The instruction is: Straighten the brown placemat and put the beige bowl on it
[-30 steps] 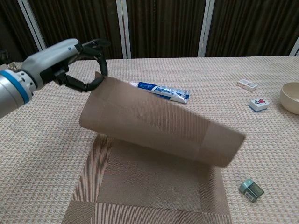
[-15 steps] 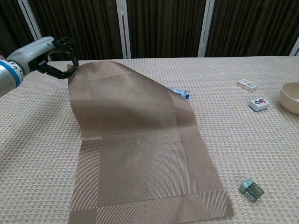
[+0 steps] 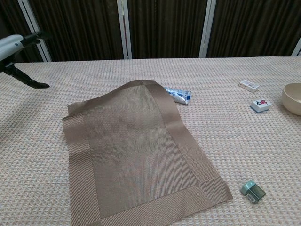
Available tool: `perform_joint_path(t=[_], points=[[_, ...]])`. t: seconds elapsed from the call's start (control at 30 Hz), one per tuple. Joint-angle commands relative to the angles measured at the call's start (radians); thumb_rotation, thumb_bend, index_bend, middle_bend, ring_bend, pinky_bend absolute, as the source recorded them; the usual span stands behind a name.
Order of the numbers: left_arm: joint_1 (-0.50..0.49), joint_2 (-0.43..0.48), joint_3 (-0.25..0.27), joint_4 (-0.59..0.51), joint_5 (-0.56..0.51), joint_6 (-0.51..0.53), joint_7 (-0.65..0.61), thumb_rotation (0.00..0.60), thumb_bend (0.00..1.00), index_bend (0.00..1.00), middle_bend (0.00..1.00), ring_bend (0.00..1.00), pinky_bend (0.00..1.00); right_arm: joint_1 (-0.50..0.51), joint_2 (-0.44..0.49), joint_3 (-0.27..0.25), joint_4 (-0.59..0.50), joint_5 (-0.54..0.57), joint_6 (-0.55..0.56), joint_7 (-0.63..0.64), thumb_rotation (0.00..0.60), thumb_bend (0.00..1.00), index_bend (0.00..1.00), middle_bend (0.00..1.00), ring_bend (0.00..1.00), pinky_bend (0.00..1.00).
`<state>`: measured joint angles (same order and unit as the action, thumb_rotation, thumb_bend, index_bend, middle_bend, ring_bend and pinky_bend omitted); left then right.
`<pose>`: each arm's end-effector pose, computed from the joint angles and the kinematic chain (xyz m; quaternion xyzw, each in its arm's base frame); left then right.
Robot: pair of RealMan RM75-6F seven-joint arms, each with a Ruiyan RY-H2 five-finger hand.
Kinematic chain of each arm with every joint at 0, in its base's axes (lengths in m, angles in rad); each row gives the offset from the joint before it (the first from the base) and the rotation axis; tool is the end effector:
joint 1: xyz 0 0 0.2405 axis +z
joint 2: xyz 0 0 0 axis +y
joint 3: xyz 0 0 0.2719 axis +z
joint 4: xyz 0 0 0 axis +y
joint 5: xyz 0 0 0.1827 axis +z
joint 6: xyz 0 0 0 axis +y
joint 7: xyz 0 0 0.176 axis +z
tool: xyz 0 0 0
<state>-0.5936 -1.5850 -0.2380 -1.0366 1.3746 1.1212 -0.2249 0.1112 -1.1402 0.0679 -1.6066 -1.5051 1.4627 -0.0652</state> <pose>-0.2430 0.4052 0.0696 -0.6167 -0.3957 -0.4798 0.4826 -0.3072 -0.2234 0.1834 0.6107 -0.3654 0.3831 0.5888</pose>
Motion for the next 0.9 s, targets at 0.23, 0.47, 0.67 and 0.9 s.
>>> perform_joint_path(t=[0.23, 0.47, 0.67, 0.9], points=[[0.223, 0.246, 0.047, -0.390, 0.006, 0.302, 0.289, 0.600, 0.00, 0.00, 0.00, 0.00, 0.00, 0.082, 0.047, -0.068, -0.061, -0.181, -0.098, -0.024, 0.600, 0.00, 0.01, 0.00, 0.00, 0.00], [0.316, 0.416, 0.084, -0.691, -0.056, 0.352, 0.487, 0.600, 0.00, 0.00, 0.00, 0.00, 0.00, 0.217, 0.026, -0.105, -0.057, -0.320, -0.254, 0.042, 0.600, 0.00, 0.03, 0.00, 0.00, 0.00], [0.377, 0.464, 0.129, -0.811, -0.041, 0.406, 0.552, 0.600, 0.00, 0.00, 0.00, 0.00, 0.00, 0.304, -0.043, -0.098, -0.067, -0.347, -0.379, -0.036, 0.600, 0.00, 0.04, 0.00, 0.00, 0.00], [0.398, 0.468, 0.149, -0.819, -0.023, 0.413, 0.543, 0.600, 0.00, 0.00, 0.00, 0.00, 0.00, 0.376, -0.137, -0.089, -0.065, -0.344, -0.498, -0.120, 0.600, 0.00, 0.07, 0.00, 0.00, 0.00]])
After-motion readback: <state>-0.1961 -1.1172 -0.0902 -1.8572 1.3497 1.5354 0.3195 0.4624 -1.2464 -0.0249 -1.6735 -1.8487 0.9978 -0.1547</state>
